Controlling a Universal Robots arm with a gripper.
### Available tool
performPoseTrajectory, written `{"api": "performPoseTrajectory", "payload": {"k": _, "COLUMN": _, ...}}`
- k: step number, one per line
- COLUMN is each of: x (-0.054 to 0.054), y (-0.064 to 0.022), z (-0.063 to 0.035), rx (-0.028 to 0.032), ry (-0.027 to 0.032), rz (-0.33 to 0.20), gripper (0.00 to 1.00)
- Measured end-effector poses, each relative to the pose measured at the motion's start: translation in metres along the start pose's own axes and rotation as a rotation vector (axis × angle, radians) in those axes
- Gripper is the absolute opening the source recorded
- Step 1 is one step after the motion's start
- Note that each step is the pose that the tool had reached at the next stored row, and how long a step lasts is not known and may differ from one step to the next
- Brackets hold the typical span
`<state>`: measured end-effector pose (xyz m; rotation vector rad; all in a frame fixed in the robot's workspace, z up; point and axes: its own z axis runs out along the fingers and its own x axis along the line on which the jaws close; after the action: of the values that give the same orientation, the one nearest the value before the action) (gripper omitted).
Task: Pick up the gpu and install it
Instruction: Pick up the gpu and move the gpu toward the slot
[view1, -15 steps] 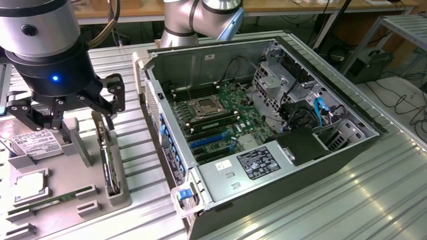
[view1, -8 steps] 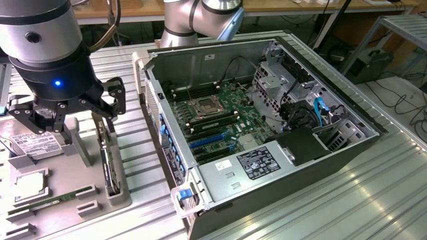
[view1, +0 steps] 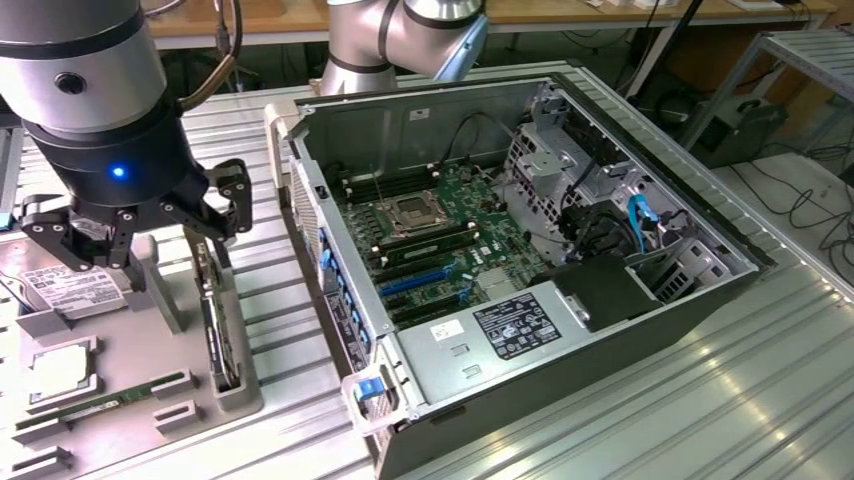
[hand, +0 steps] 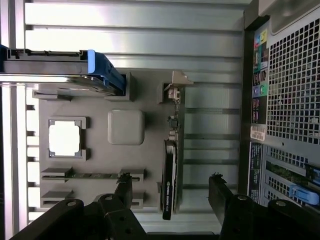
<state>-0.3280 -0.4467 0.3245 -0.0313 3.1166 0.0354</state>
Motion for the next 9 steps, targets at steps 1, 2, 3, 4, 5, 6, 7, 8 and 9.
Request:
{"api": "performPoseTrajectory", "payload": {"k": 1, "x": 0.0000, "y": 0.0000, "z": 0.0006, "rx": 0.0001, "ry": 0.0001, "rz": 0.000, "gripper": 0.72}}
{"api": "performPoseTrajectory", "payload": {"k": 2, "x": 0.0000, "y": 0.0000, "z": 0.0015, "rx": 0.0000, "ry": 0.0000, "rz": 0.000, "gripper": 0.72}}
{"api": "performPoseTrajectory", "payload": {"k": 3, "x": 0.0001, "y": -0.0001, "z": 0.0023, "rx": 0.0000, "ry": 0.0000, "rz": 0.000, "gripper": 0.72}}
{"api": "performPoseTrajectory", "payload": {"k": 4, "x": 0.0001, "y": -0.0001, "z": 0.0031, "rx": 0.0001, "ry": 0.0000, "rz": 0.000, "gripper": 0.72}}
{"api": "performPoseTrajectory", "payload": {"k": 5, "x": 0.0001, "y": -0.0001, "z": 0.0041, "rx": 0.0000, "ry": 0.0000, "rz": 0.000, "gripper": 0.72}}
{"api": "performPoseTrajectory", "payload": {"k": 6, "x": 0.0001, "y": -0.0002, "z": 0.0054, "rx": 0.0000, "ry": 0.0000, "rz": 0.000, "gripper": 0.72}}
{"api": "performPoseTrajectory", "payload": {"k": 7, "x": 0.0002, "y": -0.0002, "z": 0.0062, "rx": 0.0001, "ry": 0.0001, "rz": 0.000, "gripper": 0.72}}
{"api": "performPoseTrajectory", "payload": {"k": 8, "x": 0.0002, "y": -0.0003, "z": 0.0071, "rx": 0.0001, "ry": 0.0001, "rz": 0.000, "gripper": 0.72}}
{"api": "performPoseTrajectory", "payload": {"k": 9, "x": 0.0002, "y": -0.0004, "z": 0.0083, "rx": 0.0001, "ry": 0.0001, "rz": 0.000, "gripper": 0.72}}
